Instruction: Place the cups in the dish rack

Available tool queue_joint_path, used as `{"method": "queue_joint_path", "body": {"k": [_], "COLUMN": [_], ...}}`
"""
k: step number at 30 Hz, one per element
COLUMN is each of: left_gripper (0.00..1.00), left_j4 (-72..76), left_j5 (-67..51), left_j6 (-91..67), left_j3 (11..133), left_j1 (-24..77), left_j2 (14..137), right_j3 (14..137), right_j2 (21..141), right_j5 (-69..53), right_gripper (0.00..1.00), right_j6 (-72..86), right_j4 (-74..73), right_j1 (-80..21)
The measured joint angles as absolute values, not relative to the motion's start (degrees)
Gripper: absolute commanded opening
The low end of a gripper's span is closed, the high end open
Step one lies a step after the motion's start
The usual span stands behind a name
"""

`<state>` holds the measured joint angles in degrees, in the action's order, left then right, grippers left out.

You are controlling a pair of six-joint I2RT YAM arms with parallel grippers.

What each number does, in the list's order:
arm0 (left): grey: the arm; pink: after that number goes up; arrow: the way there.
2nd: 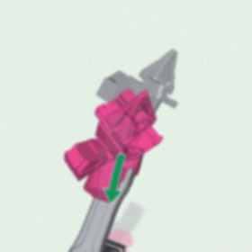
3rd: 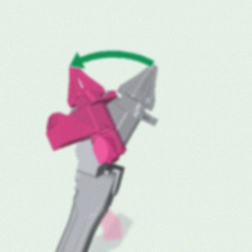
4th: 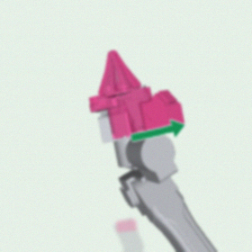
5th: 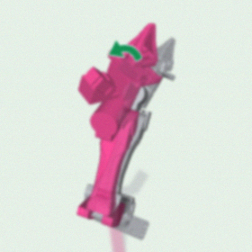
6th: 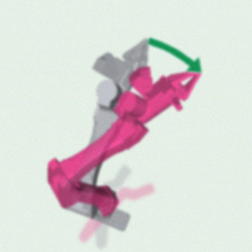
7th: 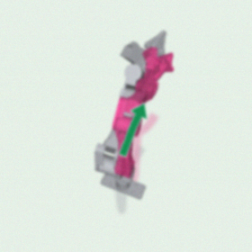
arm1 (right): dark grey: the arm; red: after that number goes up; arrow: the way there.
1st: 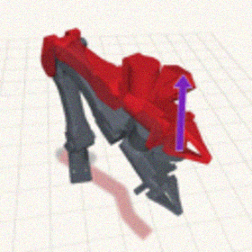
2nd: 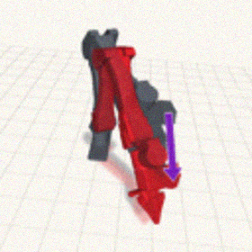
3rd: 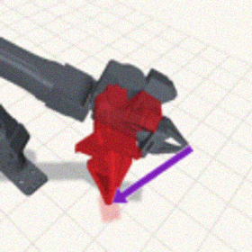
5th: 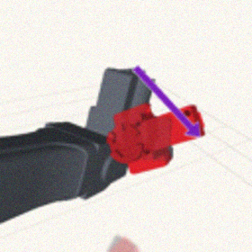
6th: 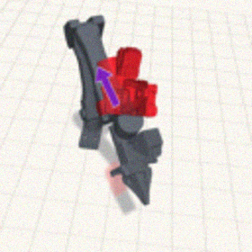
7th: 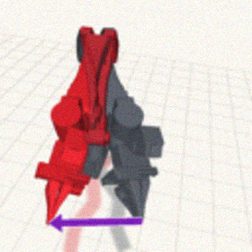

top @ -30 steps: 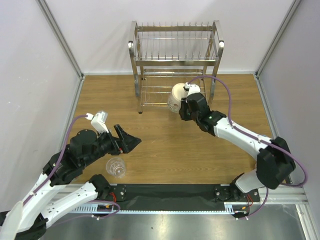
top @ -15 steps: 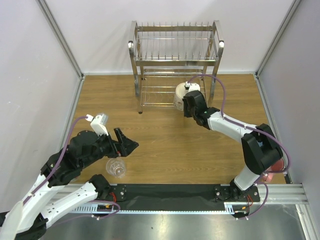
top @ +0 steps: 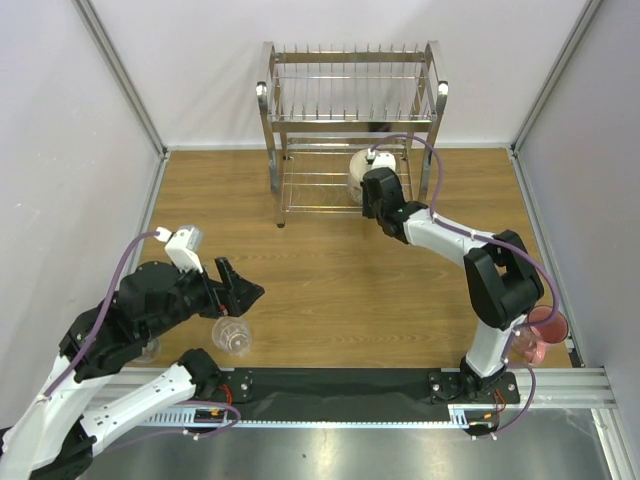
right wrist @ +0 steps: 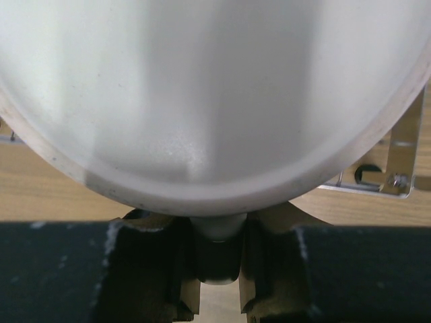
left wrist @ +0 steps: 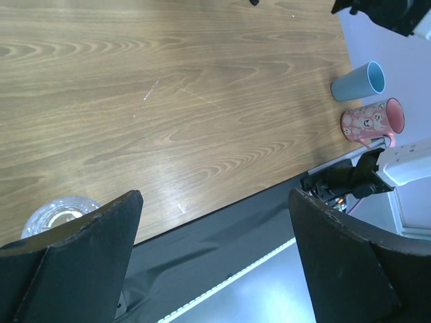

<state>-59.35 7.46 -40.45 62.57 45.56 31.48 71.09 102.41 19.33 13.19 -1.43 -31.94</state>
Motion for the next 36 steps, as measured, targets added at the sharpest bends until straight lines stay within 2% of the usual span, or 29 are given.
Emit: {"method": "queue_joint_path", "body": {"k": [25,30,36], "left_gripper": [0.96,0.97,0.97], "left_j4": [-66.3,-66.7,-66.8], "left_j5": [13.0,13.4,13.4], "left_j6": [-34.2,-33.4,-32.4], "left_j3": [68.6,69.1,69.1], "left_j1": [45.6,45.6,45.6], "left_j2": [35.6,36.3,37.4], "right_j3": [80.2,81.9,83.1], "right_j2": [114.2,116.0,117.4], "right_j5": [25.2,25.3,25.3], "right_gripper": [0.0,0.12,0.18], "right_j6": [13.5,13.7,13.9], "right_j4": [-1.0,-0.9,-0.2], "right_j1": [-29.5,-28.5,-27.6]}}
